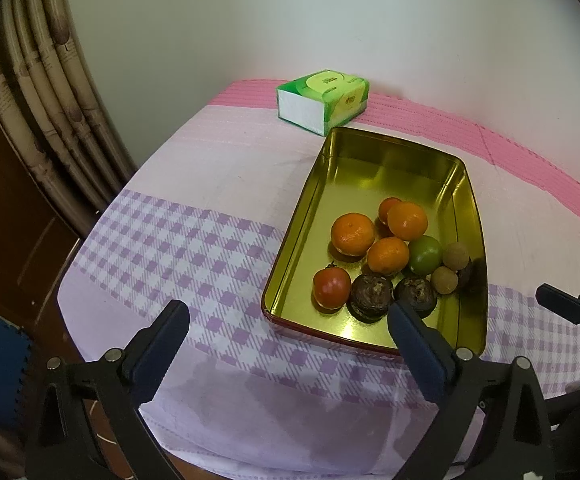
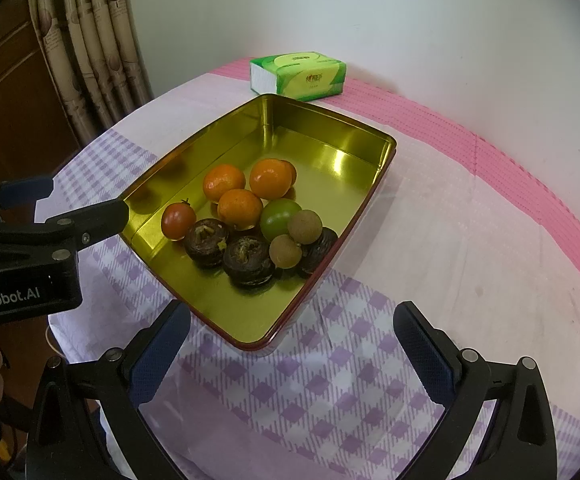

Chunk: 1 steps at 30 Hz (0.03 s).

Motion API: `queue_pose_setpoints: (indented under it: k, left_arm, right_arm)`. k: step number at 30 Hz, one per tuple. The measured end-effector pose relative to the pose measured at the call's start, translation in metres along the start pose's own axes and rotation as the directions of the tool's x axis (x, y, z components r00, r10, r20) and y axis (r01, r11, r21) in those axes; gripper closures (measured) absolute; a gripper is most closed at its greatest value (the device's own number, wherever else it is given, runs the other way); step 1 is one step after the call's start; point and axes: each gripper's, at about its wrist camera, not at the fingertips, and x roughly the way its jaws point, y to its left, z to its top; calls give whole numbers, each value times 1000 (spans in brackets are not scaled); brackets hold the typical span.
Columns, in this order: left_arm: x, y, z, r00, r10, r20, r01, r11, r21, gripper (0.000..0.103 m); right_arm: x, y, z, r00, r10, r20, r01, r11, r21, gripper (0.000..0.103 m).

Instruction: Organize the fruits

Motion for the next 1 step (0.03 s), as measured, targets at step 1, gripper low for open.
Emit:
queue_pose_setpoints:
  k: [1]
  left_arm:
    - [0,0,1,1000,0,1,0,1000,1,4]
  right_arm:
    - [0,0,-1,1000,1,0,-1,1000,-1,2]
